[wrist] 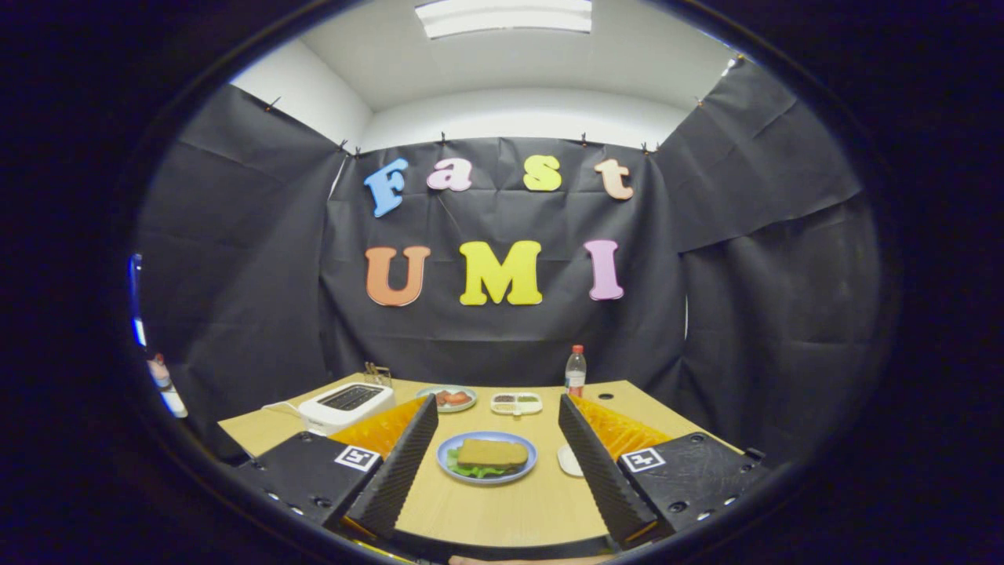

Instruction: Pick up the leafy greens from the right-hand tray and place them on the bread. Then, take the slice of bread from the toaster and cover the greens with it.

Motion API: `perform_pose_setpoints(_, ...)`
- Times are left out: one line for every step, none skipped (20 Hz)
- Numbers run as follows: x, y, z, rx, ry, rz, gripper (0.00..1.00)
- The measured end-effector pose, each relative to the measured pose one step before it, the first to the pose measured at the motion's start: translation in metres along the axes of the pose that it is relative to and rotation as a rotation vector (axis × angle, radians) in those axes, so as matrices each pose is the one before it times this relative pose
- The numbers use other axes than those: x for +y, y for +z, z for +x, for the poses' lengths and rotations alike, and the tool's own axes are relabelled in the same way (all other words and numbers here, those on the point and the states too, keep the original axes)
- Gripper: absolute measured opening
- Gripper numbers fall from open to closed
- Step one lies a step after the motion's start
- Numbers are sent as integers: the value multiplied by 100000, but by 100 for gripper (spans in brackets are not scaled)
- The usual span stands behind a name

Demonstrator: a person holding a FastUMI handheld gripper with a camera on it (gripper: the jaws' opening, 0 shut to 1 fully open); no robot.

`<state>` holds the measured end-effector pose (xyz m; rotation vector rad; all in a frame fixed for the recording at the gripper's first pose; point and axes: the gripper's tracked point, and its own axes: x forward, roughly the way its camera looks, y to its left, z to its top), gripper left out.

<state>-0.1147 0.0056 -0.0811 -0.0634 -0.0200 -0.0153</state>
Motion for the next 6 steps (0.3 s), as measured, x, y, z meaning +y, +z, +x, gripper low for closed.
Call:
perform_pose_setpoints(292, -107, 16, -168, 902, 328, 95)
perform_pose_setpoints(362, 7, -135, -190, 1476, 132, 95)
perform_pose_setpoints(138, 2, -144, -7, 664, 149, 95)
perform_pose_setpoints(-14, 106, -59, -253, 176, 71, 95)
perform_pose_setpoints(-28, -77, 7, -125, 49, -69, 95)
perform_pose_setpoints(62, -5, -20, 59, 212, -225, 95)
